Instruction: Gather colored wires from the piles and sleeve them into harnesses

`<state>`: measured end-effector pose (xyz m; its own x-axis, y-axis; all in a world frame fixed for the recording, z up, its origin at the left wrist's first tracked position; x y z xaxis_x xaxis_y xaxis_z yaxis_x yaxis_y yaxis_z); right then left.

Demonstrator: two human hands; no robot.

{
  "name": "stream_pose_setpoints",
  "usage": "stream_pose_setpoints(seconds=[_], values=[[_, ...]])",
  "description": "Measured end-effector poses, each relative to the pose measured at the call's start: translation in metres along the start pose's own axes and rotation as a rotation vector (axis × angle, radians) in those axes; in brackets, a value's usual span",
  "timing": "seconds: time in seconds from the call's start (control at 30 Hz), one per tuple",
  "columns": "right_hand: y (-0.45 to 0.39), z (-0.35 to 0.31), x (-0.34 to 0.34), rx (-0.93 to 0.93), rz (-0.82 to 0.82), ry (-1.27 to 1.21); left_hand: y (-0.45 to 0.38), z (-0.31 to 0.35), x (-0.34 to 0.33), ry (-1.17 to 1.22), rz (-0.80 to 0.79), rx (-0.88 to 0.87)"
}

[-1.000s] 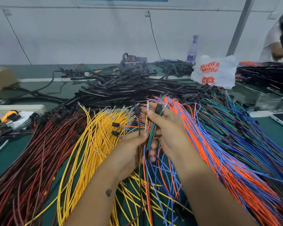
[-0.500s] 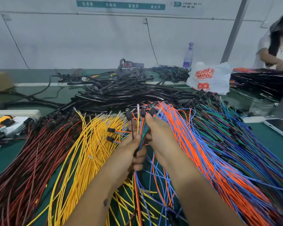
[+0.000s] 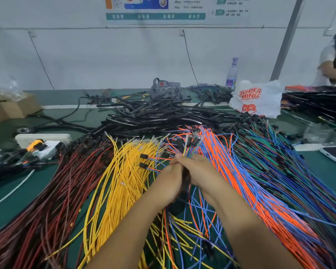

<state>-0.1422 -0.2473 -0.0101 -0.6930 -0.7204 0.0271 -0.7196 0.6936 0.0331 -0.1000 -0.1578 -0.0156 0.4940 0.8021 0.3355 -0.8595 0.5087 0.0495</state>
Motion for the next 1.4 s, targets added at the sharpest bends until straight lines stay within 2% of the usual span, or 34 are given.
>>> stream_pose_setpoints(seconds=[0.17,0.3,0.4,0.5,0.67,0.77,0.87,0.9,0.97,1.03,1.13,1.2,1.4], values=[[0.006,-0.017,0.020,0.062,0.040,-0.025,0.014,0.035,0.005,-0.029,-0.151,0.089],[0.012,-0.028,0.035,0.042,0.041,-0.016,0.032,0.046,0.008,0.213,-0.288,0.112],[0.011,-0.034,0.046,0.006,0.049,-0.114,0.042,0.047,0.017,0.255,-0.341,0.073],[0.005,-0.035,0.059,-0.058,0.157,-0.218,0.048,0.041,0.033,0.208,-0.377,0.034],[-0.008,-0.039,0.094,-0.144,0.390,-0.451,0.053,0.025,0.077,-0.040,-0.447,-0.026],[-0.010,-0.042,0.109,-0.155,0.446,-0.578,0.052,0.022,0.098,-0.253,-0.348,-0.100],[-0.005,-0.044,0.101,-0.153,0.395,-0.875,0.044,0.018,0.103,-0.557,-0.074,-0.424],[-0.001,-0.044,0.095,-0.166,0.359,-0.979,0.042,0.017,0.100,-0.593,0.004,-0.512],[0.006,-0.041,0.077,-0.197,0.263,-1.052,0.038,0.009,0.094,-0.533,0.083,-0.580],[0.012,-0.033,0.055,-0.233,0.154,-0.945,0.035,0.000,0.087,-0.493,0.102,-0.582],[0.024,-0.013,0.011,-0.243,-0.011,-0.595,0.029,-0.013,0.075,-0.573,0.137,-0.592],[0.030,0.004,-0.018,-0.223,-0.063,-0.418,0.024,-0.019,0.065,-0.614,0.185,-0.601],[0.025,0.034,-0.039,-0.061,0.159,-0.294,0.012,-0.040,0.047,-0.713,0.267,-0.568]])
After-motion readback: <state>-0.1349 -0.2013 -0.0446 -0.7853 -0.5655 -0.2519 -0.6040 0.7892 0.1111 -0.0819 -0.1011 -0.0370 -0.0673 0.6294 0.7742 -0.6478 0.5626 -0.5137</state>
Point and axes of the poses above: each hand's wrist, its own y-axis away from the middle knuckle, its own x-axis out of the back of the hand, z = x × y, the point moved 1 cm from there along -y, towards the middle knuckle, and after that the axes turned 12 degrees about z, right-handed, at the moved point
